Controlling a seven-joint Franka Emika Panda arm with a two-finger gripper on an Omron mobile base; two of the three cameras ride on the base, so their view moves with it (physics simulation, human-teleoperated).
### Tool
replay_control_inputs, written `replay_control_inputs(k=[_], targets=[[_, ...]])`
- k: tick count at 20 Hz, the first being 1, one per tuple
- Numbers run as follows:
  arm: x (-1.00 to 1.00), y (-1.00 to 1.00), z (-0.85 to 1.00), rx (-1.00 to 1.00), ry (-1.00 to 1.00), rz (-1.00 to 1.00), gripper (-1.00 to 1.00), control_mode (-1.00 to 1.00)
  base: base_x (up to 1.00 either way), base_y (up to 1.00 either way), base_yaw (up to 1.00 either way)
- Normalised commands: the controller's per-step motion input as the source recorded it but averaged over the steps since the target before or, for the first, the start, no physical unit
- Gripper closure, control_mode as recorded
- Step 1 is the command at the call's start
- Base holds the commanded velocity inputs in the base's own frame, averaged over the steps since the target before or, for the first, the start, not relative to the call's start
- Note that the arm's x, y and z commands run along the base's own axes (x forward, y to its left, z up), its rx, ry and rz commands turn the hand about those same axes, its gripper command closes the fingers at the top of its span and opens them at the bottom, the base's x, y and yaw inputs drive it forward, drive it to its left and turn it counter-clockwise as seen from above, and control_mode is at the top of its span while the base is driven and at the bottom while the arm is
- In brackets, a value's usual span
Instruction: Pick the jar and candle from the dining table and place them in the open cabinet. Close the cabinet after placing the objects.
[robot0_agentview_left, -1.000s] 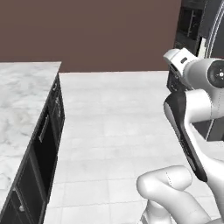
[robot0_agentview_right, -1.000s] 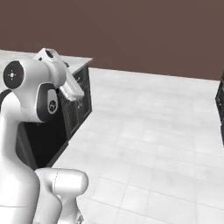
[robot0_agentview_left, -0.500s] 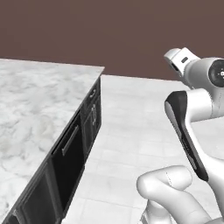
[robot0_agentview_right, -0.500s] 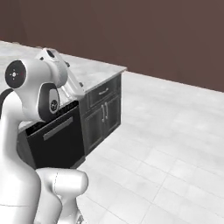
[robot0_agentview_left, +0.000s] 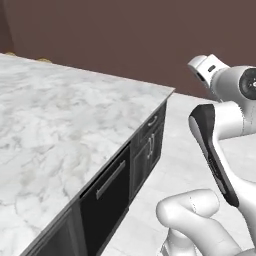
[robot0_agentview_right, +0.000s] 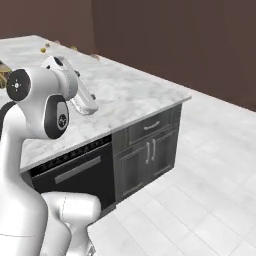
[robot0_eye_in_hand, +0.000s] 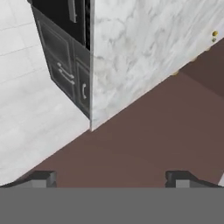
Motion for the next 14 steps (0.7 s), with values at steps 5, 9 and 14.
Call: replay_control_inputs(k=[5, 9, 14], targets=[[0.00, 0.00, 0.00, 0.00, 0.00, 0.00, -1.00, 1.00, 1.00, -0.39, 0.53], [0.00, 0.00, 0.00, 0.00, 0.00, 0.00, -1.00, 1.00, 1.00, -0.54, 0.50], [0.00, 0.00, 0.00, 0.00, 0.00, 0.00, -1.00, 1.00, 1.00, -0.60, 0.48]])
